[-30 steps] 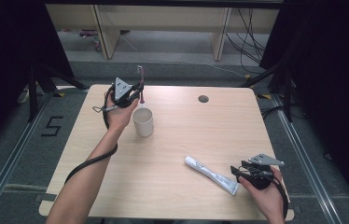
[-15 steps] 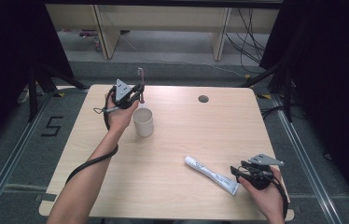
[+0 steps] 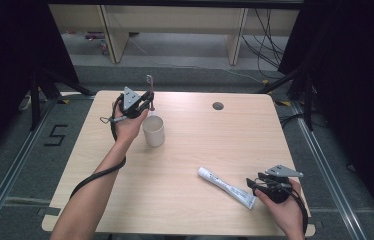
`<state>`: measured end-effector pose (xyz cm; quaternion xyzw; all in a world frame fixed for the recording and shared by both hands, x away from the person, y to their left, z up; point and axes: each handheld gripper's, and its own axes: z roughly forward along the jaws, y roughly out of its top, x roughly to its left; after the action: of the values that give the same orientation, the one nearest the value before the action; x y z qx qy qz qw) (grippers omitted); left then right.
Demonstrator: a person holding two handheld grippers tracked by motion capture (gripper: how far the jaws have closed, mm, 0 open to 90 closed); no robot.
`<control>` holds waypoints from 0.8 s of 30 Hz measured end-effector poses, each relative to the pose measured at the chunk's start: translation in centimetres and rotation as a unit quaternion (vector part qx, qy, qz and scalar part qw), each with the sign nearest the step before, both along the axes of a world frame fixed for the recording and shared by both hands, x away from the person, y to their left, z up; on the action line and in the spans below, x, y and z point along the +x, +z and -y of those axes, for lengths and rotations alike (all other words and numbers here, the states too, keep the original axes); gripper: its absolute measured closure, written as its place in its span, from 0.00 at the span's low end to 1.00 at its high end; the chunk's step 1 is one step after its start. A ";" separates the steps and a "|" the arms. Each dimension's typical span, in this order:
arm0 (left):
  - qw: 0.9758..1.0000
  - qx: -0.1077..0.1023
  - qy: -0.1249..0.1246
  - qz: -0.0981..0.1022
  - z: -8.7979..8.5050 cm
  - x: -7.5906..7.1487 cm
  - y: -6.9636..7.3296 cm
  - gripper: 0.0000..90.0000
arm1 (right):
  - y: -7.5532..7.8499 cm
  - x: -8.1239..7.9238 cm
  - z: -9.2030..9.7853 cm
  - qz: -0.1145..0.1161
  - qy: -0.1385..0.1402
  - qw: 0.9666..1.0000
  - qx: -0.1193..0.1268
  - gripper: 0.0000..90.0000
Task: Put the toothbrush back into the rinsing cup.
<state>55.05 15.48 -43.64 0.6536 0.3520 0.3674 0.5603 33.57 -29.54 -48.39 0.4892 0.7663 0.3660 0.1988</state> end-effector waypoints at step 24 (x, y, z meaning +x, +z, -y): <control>1.000 0.005 -0.003 -0.021 0.0 -0.1 -1.2 0.89 | 0.0 0.0 -0.2 -0.004 -0.001 1.000 -0.010 0.52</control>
<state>54.94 15.51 -44.86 0.6651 0.3598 0.3541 0.5502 33.54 -29.37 -48.38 0.4891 0.7703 0.3564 0.2009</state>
